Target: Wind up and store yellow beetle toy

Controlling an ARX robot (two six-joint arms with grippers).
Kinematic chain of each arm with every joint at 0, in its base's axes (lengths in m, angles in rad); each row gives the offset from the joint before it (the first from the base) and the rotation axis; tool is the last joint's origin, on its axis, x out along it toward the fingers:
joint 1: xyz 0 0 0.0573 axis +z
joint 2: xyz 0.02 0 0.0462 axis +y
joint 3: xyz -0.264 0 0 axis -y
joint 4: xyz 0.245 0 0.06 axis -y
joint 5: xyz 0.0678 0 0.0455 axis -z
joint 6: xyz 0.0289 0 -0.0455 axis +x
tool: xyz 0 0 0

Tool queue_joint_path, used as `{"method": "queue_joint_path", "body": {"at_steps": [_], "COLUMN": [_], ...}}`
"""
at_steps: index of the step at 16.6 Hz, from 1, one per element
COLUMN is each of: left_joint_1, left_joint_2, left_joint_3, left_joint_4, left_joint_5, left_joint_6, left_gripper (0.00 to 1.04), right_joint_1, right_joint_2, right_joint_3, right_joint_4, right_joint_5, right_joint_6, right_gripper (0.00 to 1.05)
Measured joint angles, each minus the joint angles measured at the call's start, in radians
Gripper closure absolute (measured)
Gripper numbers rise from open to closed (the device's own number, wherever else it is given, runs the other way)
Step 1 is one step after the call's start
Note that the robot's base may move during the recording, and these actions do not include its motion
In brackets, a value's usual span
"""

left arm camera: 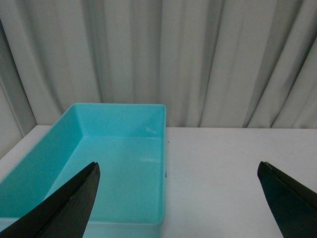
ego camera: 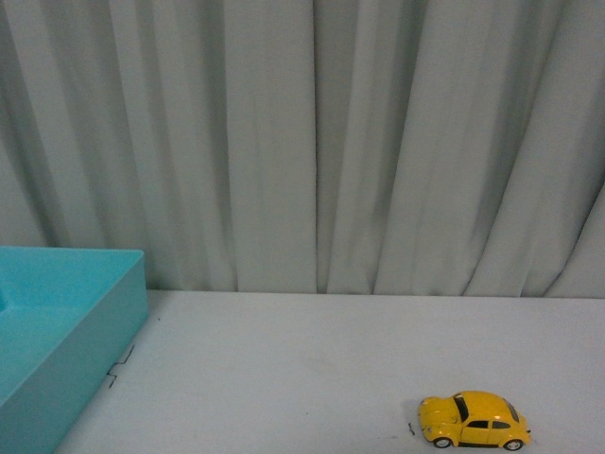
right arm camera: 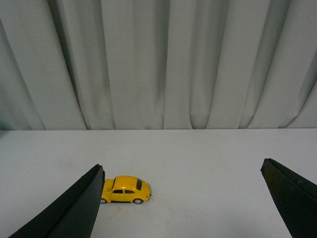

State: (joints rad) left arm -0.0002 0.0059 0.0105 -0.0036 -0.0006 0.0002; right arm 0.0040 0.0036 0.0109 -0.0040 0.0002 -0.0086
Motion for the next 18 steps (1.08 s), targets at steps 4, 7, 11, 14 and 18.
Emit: {"method": "queue_joint_path", "body": {"at_steps": [4,7,11,14,18], "left_joint_1": [0.000,0.000,0.000,0.000,0.000], "left_joint_2": [0.000,0.000,0.000,0.000,0.000], "left_joint_3": [0.000,0.000,0.000,0.000,0.000], "left_joint_4": [0.000,0.000,0.000,0.000,0.000], "left_joint_5": [0.000,0.000,0.000,0.001,-0.002], "left_joint_6": [0.000,0.000,0.000,0.000,0.000], "left_gripper": [0.07,0.07,0.07,0.07,0.07], "right_joint_1": [0.000,0.000,0.000,-0.145,-0.460], "right_joint_2": [0.000,0.000,0.000,0.149,0.917], "right_joint_3": [0.000,0.000,0.000,0.003,0.130], "right_joint_4": [0.000,0.000,0.000,0.111,0.779], "right_joint_5": [0.000,0.000,0.000,-0.192,-0.447], "right_joint_6": [0.000,0.000,0.000,0.081,0.093], "right_gripper": [0.07,0.07,0.07,0.07,0.07]}}
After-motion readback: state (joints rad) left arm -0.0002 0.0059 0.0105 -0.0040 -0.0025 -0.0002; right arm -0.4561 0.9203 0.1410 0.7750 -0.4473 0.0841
